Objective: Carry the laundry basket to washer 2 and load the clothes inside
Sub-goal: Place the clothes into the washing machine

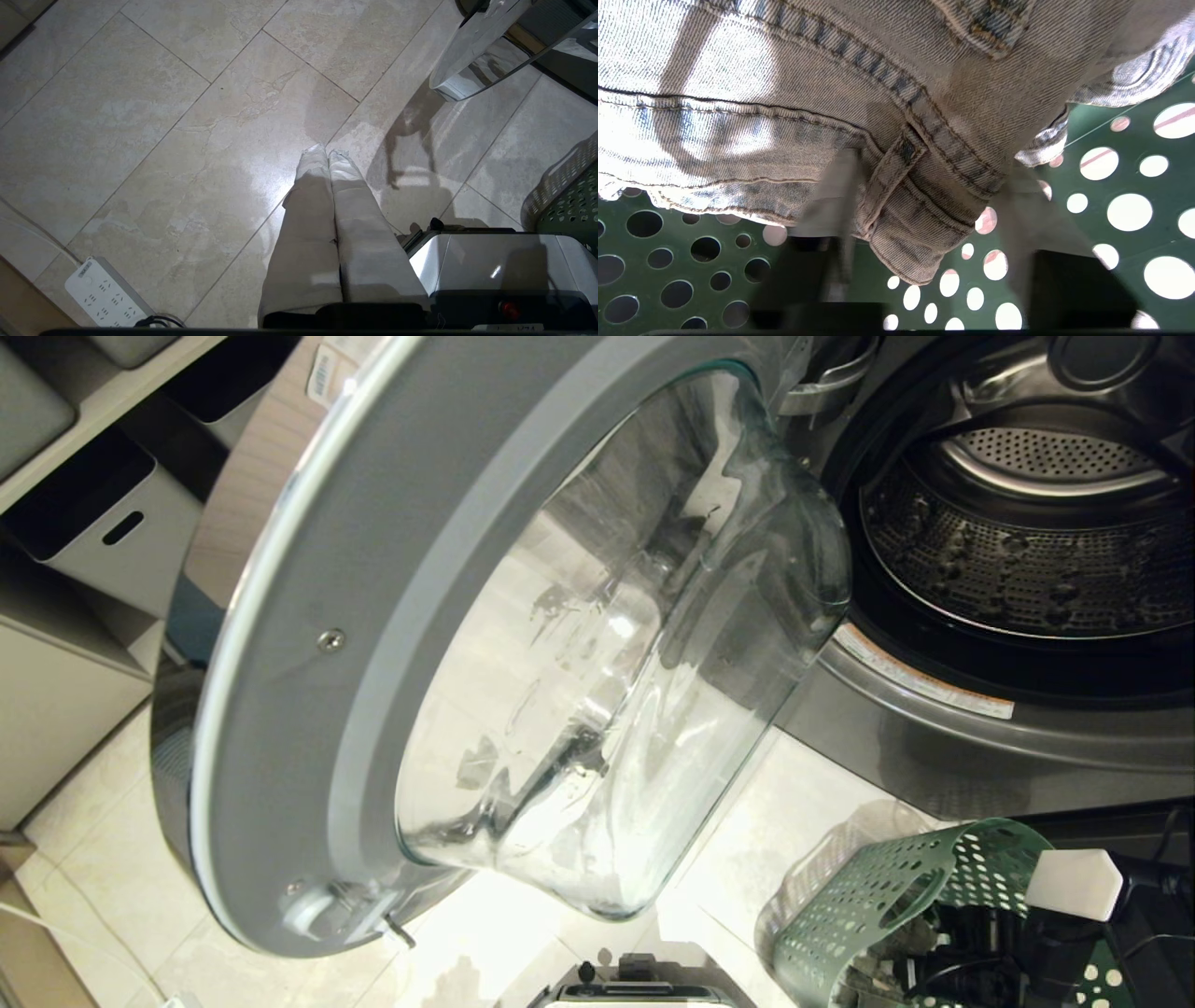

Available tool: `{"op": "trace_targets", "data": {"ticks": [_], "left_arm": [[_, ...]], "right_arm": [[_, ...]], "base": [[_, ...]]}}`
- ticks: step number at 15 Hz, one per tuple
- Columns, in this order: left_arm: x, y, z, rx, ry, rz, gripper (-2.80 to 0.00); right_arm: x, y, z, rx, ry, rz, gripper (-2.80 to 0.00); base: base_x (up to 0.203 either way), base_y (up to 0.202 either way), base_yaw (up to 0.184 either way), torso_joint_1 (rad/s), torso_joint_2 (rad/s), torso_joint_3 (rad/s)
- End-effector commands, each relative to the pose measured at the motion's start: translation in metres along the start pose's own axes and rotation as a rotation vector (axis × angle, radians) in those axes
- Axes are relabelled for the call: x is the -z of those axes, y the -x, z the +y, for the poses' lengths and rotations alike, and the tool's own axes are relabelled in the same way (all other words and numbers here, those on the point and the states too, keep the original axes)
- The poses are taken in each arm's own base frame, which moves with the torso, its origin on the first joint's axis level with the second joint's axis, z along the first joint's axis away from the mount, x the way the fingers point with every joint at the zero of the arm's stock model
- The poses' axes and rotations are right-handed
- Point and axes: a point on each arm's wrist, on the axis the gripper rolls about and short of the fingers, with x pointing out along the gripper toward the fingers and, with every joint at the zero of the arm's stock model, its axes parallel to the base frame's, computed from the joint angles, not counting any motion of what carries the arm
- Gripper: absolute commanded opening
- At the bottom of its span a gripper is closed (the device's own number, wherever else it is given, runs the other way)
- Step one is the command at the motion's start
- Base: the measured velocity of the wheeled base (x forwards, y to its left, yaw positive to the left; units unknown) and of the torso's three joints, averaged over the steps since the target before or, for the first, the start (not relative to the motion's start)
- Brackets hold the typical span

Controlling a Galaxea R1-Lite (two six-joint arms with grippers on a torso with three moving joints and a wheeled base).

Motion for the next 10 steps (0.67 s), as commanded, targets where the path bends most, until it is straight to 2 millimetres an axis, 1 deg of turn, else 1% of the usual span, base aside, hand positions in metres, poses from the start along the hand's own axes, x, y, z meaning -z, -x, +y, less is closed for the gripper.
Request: {"op": "trace_targets", "data": {"ticks": [1, 4, 6, 8, 10], "left_arm": [[0.0, 0.0, 0.0, 0.0, 0.0, 0.001, -2.8], [0.0, 0.0, 0.0, 0.0, 0.0, 0.001, -2.8], [0.0, 0.0, 0.0, 0.0, 0.0, 0.001, -2.8], [0.0, 0.0, 0.0, 0.0, 0.0, 0.0, -2.8], [0.0, 0.0, 0.0, 0.0, 0.0, 0.001, -2.8]], "right_arm": [[0.0, 0.0, 0.0, -0.005, 0.0, 0.001, -2.8], [0.001, 0.003, 0.001, -0.009, -0.012, 0.031, -2.8], [-0.004, 0.011, 0.003, -0.008, -0.014, 0.035, -2.8], [-0.011, 0.027, 0.006, -0.012, -0.018, 0.052, -2.8], [-0.025, 0.055, 0.013, -0.017, -0.023, 0.066, -2.8]], "base": [[0.0, 0.0, 0.0, 0.0, 0.0, 0.0], [0.0, 0.0, 0.0, 0.0, 0.0, 0.0], [0.0, 0.0, 0.0, 0.0, 0.0, 0.0], [0.0, 0.0, 0.0, 0.0, 0.0, 0.0], [0.0, 0.0, 0.0, 0.0, 0.0, 0.0]]}}
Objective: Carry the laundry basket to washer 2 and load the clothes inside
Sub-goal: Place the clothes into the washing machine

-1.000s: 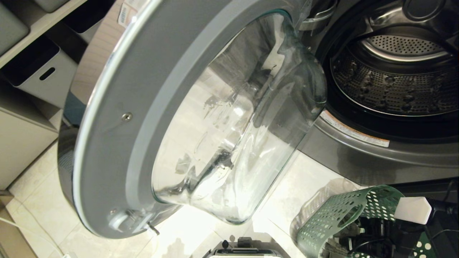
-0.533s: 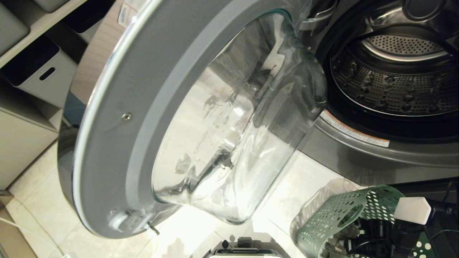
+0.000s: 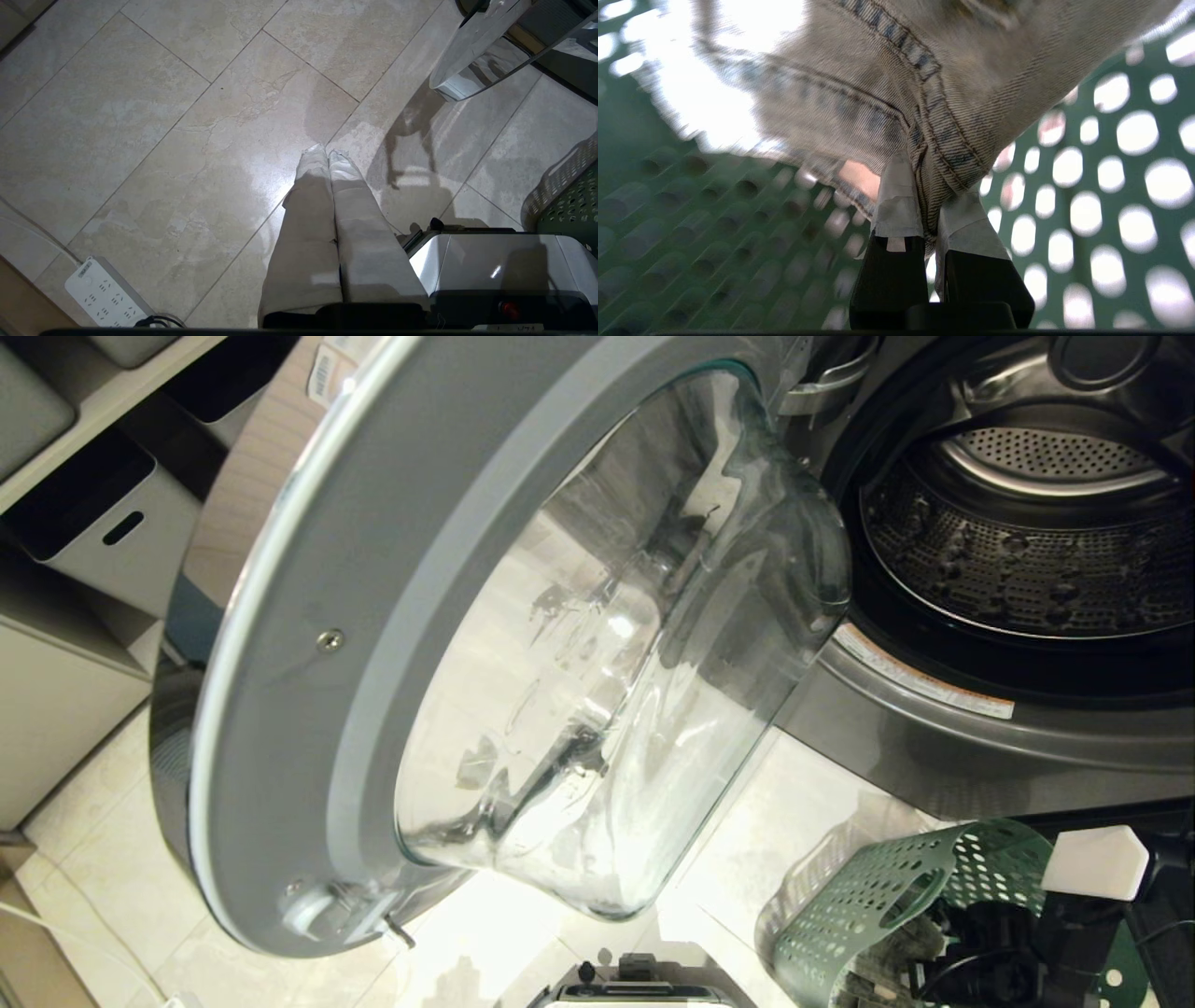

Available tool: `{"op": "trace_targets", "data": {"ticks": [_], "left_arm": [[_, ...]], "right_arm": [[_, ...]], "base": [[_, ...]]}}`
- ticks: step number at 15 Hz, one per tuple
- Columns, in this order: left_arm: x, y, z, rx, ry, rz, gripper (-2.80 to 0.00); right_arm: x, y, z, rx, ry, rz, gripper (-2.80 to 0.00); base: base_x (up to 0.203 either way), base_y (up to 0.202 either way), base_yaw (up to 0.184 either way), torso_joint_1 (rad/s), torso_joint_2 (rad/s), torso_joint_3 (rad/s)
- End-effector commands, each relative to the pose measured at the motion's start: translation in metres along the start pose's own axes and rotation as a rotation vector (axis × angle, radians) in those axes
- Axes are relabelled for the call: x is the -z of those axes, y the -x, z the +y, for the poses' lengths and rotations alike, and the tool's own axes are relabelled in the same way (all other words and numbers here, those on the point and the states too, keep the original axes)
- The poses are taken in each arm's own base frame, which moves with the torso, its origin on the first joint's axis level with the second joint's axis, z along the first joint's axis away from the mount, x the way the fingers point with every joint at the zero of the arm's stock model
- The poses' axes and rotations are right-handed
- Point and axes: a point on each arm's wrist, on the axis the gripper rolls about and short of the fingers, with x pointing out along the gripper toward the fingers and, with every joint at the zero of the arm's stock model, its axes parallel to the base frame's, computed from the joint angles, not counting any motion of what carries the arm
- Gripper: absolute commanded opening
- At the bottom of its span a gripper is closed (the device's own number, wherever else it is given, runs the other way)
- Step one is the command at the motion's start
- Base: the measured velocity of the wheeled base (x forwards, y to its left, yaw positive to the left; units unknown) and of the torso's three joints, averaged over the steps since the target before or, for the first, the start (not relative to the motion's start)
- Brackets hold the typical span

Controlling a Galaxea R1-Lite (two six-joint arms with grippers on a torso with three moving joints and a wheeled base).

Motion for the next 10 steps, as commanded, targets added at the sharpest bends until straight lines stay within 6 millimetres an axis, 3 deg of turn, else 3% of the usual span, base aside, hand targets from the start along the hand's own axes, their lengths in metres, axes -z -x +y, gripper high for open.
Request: {"op": "trace_targets", "data": {"ticks": [1, 5, 10], "left_arm": [[0.0, 0.0, 0.0, 0.0, 0.0, 0.001, -2.8], [0.0, 0.0, 0.0, 0.0, 0.0, 0.001, -2.8], [0.0, 0.0, 0.0, 0.0, 0.0, 0.001, -2.8]], "right_arm": [[-0.024, 0.039, 0.009, -0.004, 0.012, -0.035, -2.8], [-0.038, 0.118, 0.031, -0.018, 0.018, -0.053, -2.8], [-0.032, 0.216, 0.061, 0.011, 0.064, -0.144, -2.8]], "base": [[0.0, 0.0, 0.0, 0.0, 0.0, 0.0], [0.0, 0.0, 0.0, 0.0, 0.0, 0.0], [0.0, 0.0, 0.0, 0.0, 0.0, 0.0]]}}
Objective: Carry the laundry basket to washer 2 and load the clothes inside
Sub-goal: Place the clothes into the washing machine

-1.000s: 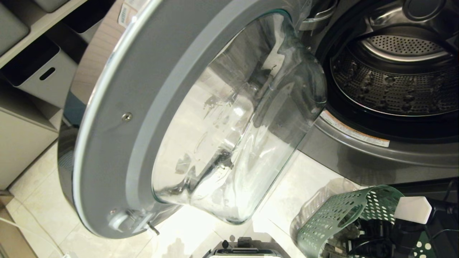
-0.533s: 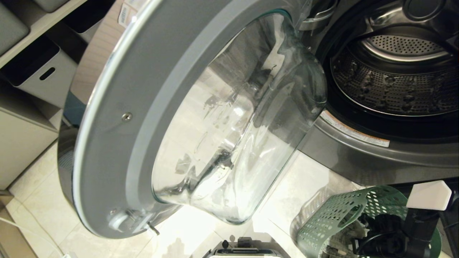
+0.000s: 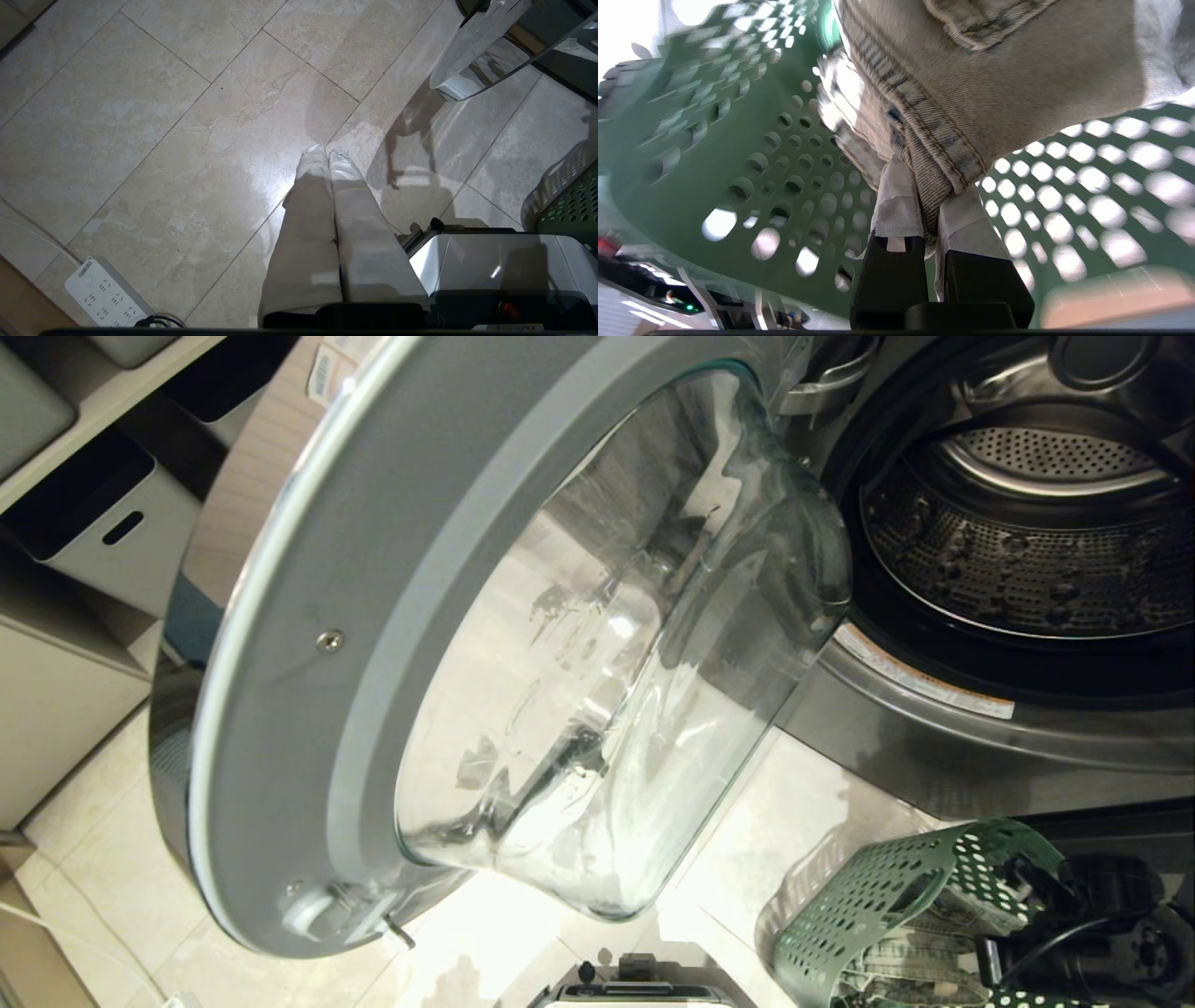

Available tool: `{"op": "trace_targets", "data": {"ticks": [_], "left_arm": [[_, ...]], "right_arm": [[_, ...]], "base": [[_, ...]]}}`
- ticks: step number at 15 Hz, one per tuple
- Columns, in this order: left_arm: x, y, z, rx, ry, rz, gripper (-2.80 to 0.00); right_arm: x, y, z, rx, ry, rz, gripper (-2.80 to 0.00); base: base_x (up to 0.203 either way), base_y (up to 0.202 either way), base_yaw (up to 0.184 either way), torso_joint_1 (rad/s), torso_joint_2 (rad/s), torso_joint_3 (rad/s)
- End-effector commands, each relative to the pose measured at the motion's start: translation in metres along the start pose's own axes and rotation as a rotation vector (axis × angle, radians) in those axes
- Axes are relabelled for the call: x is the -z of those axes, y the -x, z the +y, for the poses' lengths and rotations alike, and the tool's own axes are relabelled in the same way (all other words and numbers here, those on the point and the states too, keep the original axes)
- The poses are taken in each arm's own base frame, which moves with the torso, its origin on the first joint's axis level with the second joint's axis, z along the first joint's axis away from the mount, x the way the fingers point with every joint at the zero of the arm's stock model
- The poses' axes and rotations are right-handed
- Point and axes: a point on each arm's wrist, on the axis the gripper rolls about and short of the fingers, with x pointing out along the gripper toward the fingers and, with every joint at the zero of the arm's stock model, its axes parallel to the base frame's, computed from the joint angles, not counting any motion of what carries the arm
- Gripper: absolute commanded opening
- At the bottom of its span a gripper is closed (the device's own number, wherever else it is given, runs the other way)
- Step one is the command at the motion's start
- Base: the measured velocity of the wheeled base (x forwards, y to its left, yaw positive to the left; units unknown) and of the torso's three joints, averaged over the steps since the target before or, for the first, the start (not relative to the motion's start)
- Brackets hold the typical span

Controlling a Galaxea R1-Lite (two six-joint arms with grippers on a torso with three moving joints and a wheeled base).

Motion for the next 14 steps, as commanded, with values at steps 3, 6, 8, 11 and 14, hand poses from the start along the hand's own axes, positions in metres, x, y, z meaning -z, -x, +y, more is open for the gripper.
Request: {"op": "trace_targets", "data": {"ticks": [3, 6, 8, 11, 14], "left_arm": [[0.0, 0.0, 0.0, 0.0, 0.0, 0.001, -2.8], [0.0, 0.0, 0.0, 0.0, 0.0, 0.001, -2.8], [0.0, 0.0, 0.0, 0.0, 0.0, 0.001, -2.8], [0.0, 0.0, 0.0, 0.0, 0.0, 0.001, -2.8], [0.0, 0.0, 0.0, 0.0, 0.0, 0.001, -2.8]], "right_arm": [[-0.01, 0.086, 0.025, 0.095, 0.096, -0.217, -2.8], [-0.006, 0.122, 0.035, 0.154, 0.138, -0.326, -2.8], [-0.007, 0.143, 0.041, 0.178, 0.175, -0.412, -2.8], [-0.016, 0.174, 0.051, 0.204, 0.237, -0.572, -2.8], [-0.022, 0.204, 0.06, 0.2, 0.287, -0.722, -2.8]], "base": [[0.0, 0.0, 0.0, 0.0, 0.0, 0.0], [0.0, 0.0, 0.0, 0.0, 0.0, 0.0], [0.0, 0.0, 0.0, 0.0, 0.0, 0.0], [0.0, 0.0, 0.0, 0.0, 0.0, 0.0], [0.0, 0.0, 0.0, 0.0, 0.0, 0.0]]}}
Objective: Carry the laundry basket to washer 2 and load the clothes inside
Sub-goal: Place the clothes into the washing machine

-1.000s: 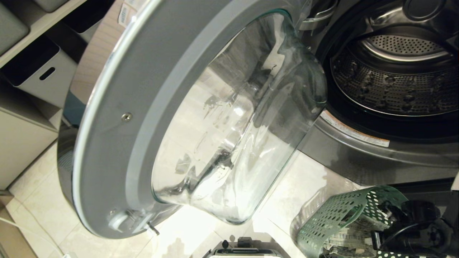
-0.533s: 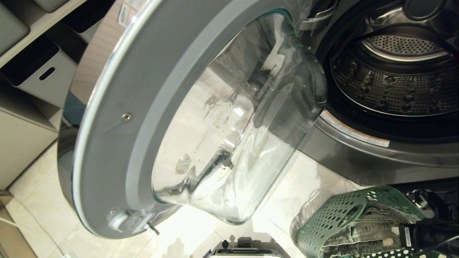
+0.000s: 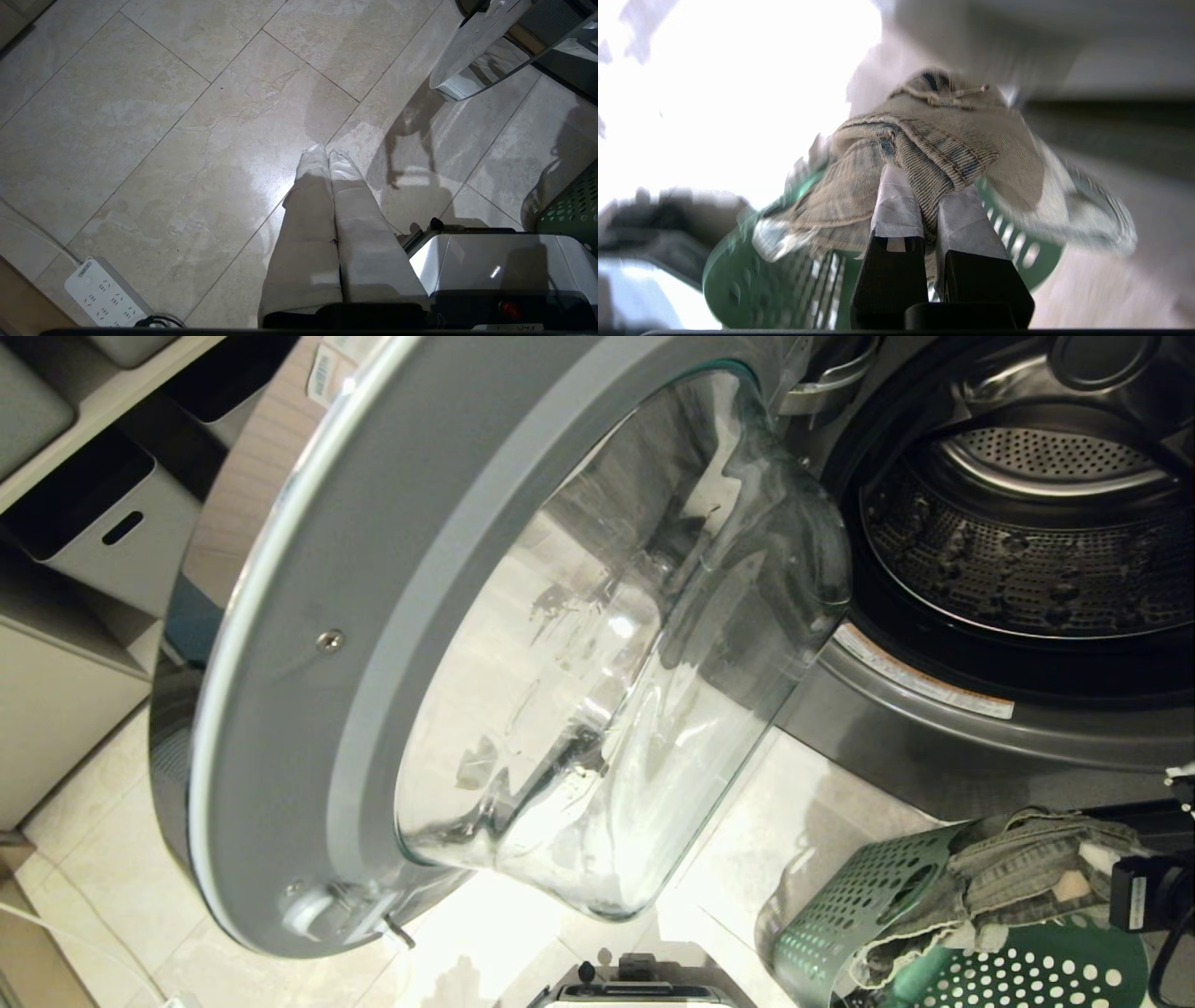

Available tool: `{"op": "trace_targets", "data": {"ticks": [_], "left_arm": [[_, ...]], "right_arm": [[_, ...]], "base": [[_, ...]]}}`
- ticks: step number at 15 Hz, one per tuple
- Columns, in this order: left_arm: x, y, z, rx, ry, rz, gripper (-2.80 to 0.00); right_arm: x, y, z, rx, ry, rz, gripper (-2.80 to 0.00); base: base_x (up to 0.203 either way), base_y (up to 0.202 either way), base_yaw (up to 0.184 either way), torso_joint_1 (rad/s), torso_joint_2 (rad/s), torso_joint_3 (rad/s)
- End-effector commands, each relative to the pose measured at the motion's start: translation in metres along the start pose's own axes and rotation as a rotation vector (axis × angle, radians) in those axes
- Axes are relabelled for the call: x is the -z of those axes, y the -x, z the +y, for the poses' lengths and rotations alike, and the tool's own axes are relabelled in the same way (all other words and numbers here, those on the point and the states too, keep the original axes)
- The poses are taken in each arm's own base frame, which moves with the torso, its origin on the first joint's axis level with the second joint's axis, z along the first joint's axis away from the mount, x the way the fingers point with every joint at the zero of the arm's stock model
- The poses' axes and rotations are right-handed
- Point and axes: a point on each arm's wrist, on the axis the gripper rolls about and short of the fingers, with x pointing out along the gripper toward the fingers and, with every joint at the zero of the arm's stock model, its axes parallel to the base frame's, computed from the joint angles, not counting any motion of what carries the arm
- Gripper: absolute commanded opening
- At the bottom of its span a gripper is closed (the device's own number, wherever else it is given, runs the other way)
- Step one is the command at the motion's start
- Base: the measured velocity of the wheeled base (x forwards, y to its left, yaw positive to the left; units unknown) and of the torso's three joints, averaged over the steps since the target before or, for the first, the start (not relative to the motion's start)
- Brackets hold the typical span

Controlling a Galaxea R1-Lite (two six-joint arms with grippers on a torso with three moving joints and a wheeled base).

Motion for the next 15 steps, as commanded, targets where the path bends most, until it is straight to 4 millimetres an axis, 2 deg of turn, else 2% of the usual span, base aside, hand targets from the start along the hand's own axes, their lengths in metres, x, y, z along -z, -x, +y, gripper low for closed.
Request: {"op": "trace_targets", "data": {"ticks": [1, 5, 11, 15], "left_arm": [[0.0, 0.0, 0.0, 0.0, 0.0, 0.001, -2.8], [0.0, 0.0, 0.0, 0.0, 0.0, 0.001, -2.8], [0.0, 0.0, 0.0, 0.0, 0.0, 0.001, -2.8], [0.0, 0.0, 0.0, 0.0, 0.0, 0.0, -2.8]], "right_arm": [[-0.025, 0.026, 0.001, 0.028, 0.042, -0.167, -2.8], [-0.072, 0.048, 0.0, 0.009, 0.109, -0.396, -2.8], [-0.147, 0.062, 0.029, -0.191, 0.18, -0.609, -2.8], [-0.173, 0.055, 0.032, -0.186, 0.245, -0.685, -2.8]], "base": [[0.0, 0.0, 0.0, 0.0, 0.0, 0.0], [0.0, 0.0, 0.0, 0.0, 0.0, 0.0], [0.0, 0.0, 0.0, 0.0, 0.0, 0.0], [0.0, 0.0, 0.0, 0.0, 0.0, 0.0]]}}
